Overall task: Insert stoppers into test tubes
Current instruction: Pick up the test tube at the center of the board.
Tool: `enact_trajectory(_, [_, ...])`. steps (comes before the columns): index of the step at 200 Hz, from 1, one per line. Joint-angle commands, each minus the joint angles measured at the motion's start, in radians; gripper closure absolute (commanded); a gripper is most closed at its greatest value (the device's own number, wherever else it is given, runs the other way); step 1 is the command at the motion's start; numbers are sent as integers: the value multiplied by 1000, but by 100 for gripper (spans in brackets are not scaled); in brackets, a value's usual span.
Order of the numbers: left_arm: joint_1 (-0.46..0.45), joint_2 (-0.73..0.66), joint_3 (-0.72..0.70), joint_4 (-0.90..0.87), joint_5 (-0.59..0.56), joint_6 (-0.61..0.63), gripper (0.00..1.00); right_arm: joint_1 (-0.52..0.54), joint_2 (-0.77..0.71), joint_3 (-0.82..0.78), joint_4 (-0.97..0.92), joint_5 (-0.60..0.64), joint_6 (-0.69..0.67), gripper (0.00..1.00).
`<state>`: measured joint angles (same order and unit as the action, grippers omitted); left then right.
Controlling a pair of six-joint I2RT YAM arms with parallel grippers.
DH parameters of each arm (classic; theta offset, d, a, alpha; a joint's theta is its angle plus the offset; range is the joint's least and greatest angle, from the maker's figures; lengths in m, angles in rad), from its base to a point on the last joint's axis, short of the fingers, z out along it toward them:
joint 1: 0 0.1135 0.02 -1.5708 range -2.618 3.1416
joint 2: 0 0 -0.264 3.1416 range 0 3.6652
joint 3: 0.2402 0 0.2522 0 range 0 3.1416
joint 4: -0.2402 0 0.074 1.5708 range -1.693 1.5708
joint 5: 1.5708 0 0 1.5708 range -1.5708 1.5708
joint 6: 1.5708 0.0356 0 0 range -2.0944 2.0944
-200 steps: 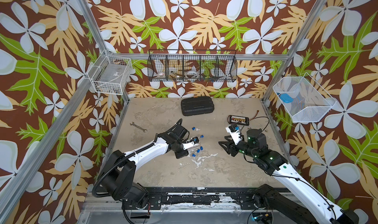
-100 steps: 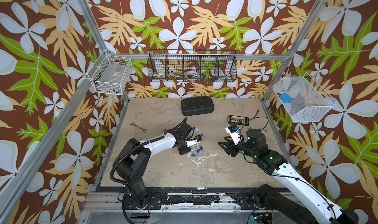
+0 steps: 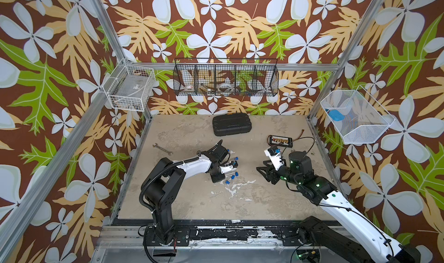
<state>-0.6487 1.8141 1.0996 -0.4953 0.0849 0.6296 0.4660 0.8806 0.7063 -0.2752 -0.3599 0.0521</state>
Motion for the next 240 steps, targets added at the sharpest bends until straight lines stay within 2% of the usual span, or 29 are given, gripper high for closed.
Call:
enact_trajectory(1, [-3, 20, -3, -24, -29, 9, 70, 1, 1, -2, 6, 3, 12, 47])
enact_trajectory(87, [-3, 33, 7, -28, -36, 9, 88, 1, 6, 6, -2, 1, 5, 48])
enact_trajectory(139, [-3, -18, -7, -15, -43, 6, 90, 0, 7, 18, -18, -3, 6, 48])
enact_trajectory(198, [-3, -214, -96, 61, -29, -11, 92, 0, 19, 28, -31, 0, 95, 47])
enact_trajectory(240, [-3, -390, -188, 134, 7, -7, 93, 0, 41, 70, -56, -16, 247, 48])
